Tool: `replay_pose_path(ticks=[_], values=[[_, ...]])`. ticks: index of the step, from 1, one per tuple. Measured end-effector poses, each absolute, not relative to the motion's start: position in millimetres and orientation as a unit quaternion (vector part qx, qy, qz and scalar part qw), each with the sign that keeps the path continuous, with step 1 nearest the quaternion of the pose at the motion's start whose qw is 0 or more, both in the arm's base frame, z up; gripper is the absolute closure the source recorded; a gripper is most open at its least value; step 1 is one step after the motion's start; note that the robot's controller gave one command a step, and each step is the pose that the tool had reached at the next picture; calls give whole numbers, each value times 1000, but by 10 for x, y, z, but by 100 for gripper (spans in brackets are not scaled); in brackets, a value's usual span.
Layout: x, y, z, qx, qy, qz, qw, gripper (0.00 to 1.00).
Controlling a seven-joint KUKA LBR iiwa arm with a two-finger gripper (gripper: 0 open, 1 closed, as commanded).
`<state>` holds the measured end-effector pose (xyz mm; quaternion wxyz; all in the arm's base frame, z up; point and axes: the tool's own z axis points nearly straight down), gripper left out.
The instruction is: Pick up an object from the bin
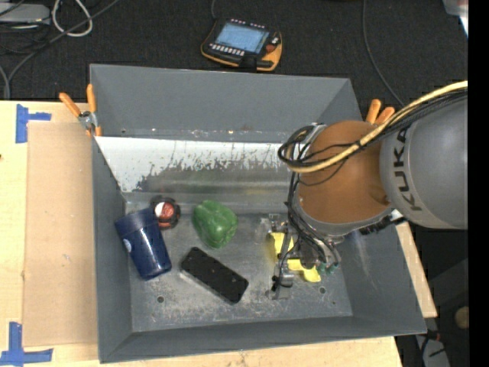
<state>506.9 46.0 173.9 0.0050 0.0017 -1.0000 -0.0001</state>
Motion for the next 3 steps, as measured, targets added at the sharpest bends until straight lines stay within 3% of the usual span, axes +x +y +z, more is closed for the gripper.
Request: replay_pose_path(ticks=[1, 2, 3], values=[[5087, 457, 1781, 0, -1000, 0, 1, 0], [5117, 1280, 655, -75, -997, 0, 6, 0], [5291, 1430, 994, 29, -1000, 1, -4, 0]])
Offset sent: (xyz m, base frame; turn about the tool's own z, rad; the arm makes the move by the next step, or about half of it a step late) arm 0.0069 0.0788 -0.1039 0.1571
